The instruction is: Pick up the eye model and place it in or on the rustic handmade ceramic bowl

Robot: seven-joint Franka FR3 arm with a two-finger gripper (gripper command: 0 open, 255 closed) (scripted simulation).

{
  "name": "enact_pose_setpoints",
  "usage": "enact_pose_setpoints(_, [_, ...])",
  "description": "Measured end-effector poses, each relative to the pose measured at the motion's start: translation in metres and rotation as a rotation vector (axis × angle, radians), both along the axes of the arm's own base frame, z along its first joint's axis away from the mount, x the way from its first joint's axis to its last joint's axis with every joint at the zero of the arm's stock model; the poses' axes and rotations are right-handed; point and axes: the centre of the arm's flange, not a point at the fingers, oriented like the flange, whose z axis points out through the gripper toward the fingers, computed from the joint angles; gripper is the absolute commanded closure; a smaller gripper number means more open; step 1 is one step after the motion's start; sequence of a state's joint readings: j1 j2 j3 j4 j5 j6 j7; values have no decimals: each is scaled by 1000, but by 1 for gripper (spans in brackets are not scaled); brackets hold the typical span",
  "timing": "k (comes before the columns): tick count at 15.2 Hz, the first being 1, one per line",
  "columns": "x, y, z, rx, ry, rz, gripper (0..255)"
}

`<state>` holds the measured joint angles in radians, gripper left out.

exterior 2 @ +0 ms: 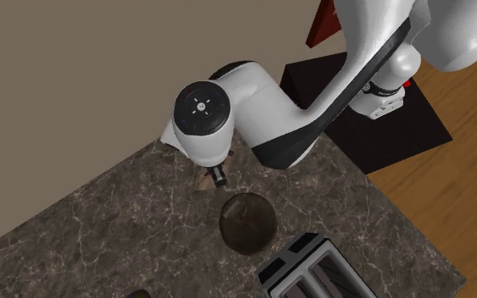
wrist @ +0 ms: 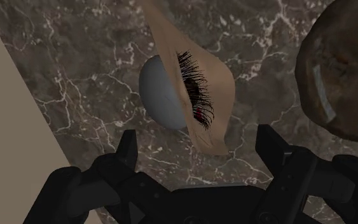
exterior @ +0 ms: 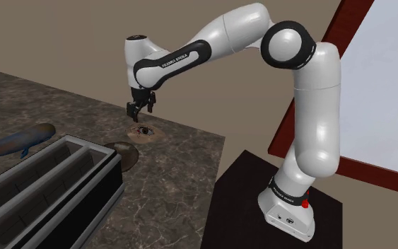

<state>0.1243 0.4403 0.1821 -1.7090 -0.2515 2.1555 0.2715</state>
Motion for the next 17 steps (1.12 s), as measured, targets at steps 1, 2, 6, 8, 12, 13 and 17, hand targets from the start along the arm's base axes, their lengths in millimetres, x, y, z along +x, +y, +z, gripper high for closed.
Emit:
enact_pose_setpoints(1, [3, 5, -7, -3, 0, 4, 0])
enact_pose_setpoints(2, [8, 5, -14, -5, 0, 6, 0])
enact_pose_setpoints(6, [12, 5, -35, -7, -1, 8, 0])
enact_pose_setpoints(8, [13, 4, -44, -7, -1, 8, 0])
enact_pose_setpoints(12, [13, 3, -48, -7, -1, 8, 0])
enact_pose_setpoints(13, [13, 3, -49, -7, -1, 8, 0])
enact_pose_setpoints(17, [13, 3, -49, -7, -1, 8, 255])
